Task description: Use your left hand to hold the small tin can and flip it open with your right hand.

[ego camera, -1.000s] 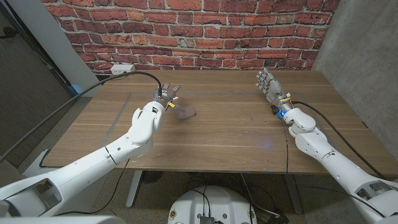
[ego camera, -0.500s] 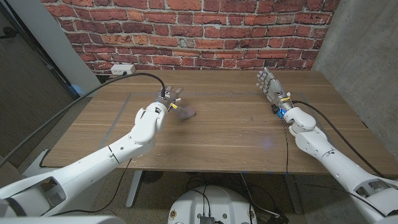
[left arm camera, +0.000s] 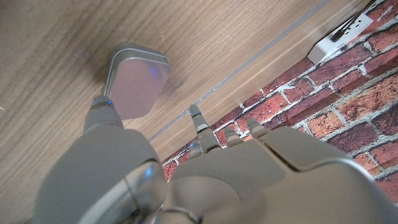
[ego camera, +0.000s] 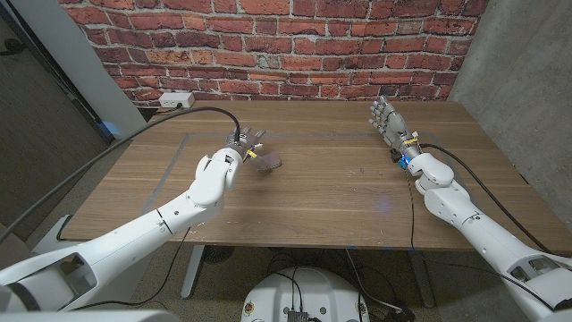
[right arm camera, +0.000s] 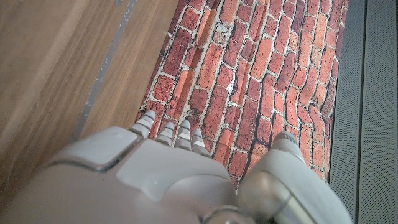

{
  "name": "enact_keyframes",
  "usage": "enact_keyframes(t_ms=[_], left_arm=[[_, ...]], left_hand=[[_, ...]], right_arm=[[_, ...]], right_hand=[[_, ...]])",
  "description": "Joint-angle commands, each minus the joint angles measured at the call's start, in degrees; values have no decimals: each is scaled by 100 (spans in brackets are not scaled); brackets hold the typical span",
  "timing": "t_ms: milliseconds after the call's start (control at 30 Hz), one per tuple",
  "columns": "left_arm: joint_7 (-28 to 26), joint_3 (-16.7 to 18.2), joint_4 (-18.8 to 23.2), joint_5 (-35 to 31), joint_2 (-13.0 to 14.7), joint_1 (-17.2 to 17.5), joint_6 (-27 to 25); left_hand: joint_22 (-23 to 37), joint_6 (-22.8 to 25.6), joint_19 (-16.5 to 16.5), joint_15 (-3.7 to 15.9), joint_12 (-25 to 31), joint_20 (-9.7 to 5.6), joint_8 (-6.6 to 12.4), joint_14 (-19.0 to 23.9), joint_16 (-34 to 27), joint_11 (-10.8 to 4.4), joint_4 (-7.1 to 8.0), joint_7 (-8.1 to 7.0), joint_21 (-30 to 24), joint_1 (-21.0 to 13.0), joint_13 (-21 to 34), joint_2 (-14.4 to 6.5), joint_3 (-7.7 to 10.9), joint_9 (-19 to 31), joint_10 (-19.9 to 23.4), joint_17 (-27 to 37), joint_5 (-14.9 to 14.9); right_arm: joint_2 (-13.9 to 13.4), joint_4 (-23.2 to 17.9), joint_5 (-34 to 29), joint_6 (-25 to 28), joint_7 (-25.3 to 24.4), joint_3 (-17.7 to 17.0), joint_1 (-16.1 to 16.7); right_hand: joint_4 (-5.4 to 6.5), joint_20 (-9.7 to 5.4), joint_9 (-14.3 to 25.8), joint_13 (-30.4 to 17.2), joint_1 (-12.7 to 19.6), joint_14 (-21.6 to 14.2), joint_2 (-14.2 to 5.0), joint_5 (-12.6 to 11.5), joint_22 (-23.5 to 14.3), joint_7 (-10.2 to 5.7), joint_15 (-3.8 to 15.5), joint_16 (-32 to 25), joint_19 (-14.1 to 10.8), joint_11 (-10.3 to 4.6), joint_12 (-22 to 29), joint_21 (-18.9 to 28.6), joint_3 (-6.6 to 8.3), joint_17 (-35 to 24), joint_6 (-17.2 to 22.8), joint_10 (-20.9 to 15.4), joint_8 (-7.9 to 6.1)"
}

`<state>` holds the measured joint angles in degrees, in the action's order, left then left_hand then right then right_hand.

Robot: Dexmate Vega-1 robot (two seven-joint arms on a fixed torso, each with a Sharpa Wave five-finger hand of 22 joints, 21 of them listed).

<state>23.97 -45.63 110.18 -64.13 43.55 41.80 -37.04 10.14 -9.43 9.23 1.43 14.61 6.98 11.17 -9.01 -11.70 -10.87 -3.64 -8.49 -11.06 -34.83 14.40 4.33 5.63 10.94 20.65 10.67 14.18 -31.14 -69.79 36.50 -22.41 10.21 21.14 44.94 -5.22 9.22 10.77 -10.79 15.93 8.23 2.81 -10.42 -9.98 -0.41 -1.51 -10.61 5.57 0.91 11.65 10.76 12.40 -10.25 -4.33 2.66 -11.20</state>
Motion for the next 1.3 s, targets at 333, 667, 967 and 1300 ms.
enact_keyframes(t_ms=[333, 667, 967, 1300], left_arm=[[79, 31, -107, 263, 28, -79, 331], [127, 0, -210, 364, 49, -142, 396], [314, -99, -275, 305, 96, -245, 475], [310, -134, -313, 340, 67, -285, 580]], left_hand=[[20, -33, -15, -1, -3, 24, 26, 31, -27, 2, -18, -5, -35, -25, 22, -30, -24, -4, 67, 15, -17], [21, -14, -29, 1, -10, 26, 34, 47, -28, -10, -21, -2, -40, -47, 25, -58, -17, -4, 72, 16, -20], [22, 37, -45, -2, -60, 25, 49, 46, -18, 6, -22, -6, -45, -56, 28, -70, -26, -6, -22, 18, -28], [22, 59, -54, 4, -35, 23, 54, 64, -20, -27, -30, 0, -47, -83, 30, -91, -21, -7, 60, 18, -31]], right_arm=[[20, 12, 4, 56, -48, -9, -60], [26, -18, -19, 66, -112, -7, -44], [30, -22, -30, 72, -121, 2, -49], [42, -5, -59, 42, -137, 10, -59]], right_hand=[[6, 53, 33, -16, -2, 62, -44, 11, -22, 8, -10, 17, 19, 17, -28, -6, -16, -18, -85, 138, 4], [1, 44, 33, -16, -3, 71, -50, 11, -22, 19, -21, 14, 13, 26, -24, 2, -20, -18, -80, 157, -2], [-2, 32, 33, -16, -8, 106, -57, 11, -23, 21, -30, 20, 32, 76, -28, 1, -25, -18, -77, 194, -6], [-6, 28, 33, -16, -11, 107, -61, 11, -23, 16, -34, 14, 35, 80, -19, 5, -29, -18, -84, 198, -6]])
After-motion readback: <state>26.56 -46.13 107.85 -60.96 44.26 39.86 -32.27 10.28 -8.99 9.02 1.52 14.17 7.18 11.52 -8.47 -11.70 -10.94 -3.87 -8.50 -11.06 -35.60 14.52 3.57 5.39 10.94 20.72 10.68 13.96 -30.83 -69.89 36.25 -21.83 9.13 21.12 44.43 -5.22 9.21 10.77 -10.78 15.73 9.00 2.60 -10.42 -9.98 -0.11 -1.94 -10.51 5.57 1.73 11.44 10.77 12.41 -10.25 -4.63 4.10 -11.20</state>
